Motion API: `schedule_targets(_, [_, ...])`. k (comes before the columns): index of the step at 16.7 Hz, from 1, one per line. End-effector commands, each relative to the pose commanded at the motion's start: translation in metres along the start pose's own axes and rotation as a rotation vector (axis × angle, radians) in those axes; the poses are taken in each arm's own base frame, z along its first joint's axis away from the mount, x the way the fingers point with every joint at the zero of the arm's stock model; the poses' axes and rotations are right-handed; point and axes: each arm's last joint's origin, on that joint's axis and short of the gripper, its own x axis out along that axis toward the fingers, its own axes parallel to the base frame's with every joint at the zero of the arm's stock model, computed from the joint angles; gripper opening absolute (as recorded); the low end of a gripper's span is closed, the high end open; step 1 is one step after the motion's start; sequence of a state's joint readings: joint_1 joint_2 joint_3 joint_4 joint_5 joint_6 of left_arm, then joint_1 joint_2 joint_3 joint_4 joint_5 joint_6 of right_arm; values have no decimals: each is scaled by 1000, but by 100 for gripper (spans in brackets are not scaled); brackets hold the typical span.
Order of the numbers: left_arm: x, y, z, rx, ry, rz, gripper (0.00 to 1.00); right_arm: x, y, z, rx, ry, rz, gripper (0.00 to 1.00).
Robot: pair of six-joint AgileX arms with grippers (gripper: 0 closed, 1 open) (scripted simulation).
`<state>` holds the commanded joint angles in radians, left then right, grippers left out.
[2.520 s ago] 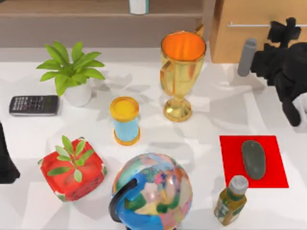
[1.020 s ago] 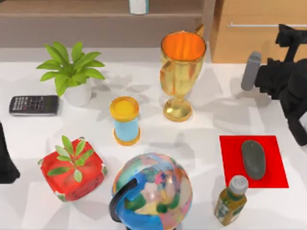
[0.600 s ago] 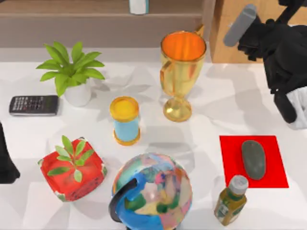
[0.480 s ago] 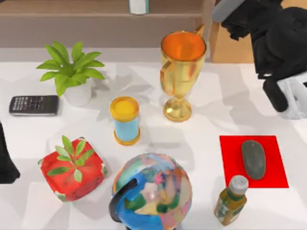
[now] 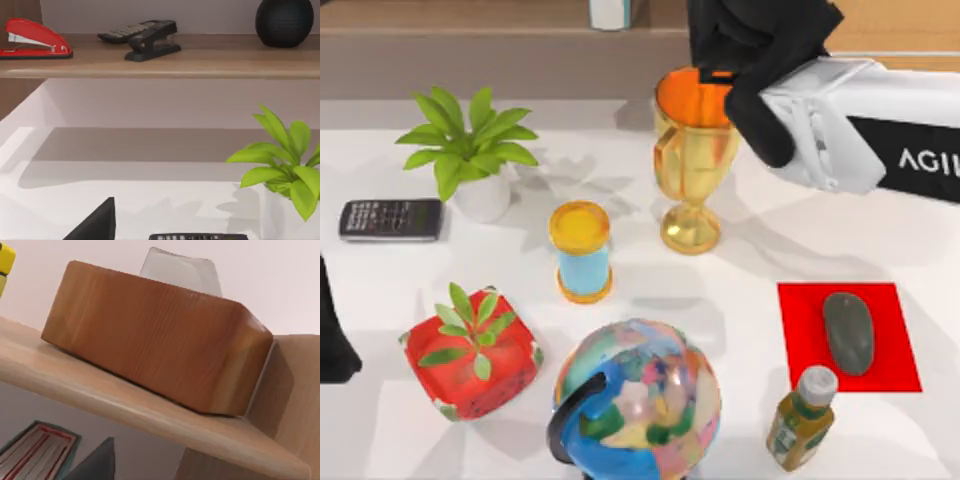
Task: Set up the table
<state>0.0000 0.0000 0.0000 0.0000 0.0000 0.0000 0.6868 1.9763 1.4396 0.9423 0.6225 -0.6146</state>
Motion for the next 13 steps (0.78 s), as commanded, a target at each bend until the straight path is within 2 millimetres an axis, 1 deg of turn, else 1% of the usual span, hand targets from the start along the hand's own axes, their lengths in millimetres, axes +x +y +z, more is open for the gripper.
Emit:
schedule_targets(2, [0,0,0,0,0,0,100,5,23,7,125,39,13,100])
schedule_targets(4, [0,0,0,0,0,0,100,10,47,1,214,95,26,100])
schedule_targets(6, [0,0,0,0,0,0,100,13,71,-13,273,159,35,100])
schedule_targets(9, [0,0,0,0,0,0,100,16,101,-42,326,250,37,100])
schedule_targets(11, [0,0,0,0,0,0,100,19,114,-60,347,297,28,100])
schedule_targets(13, [0,0,0,0,0,0,100,21,118,-72,358,327,15,100])
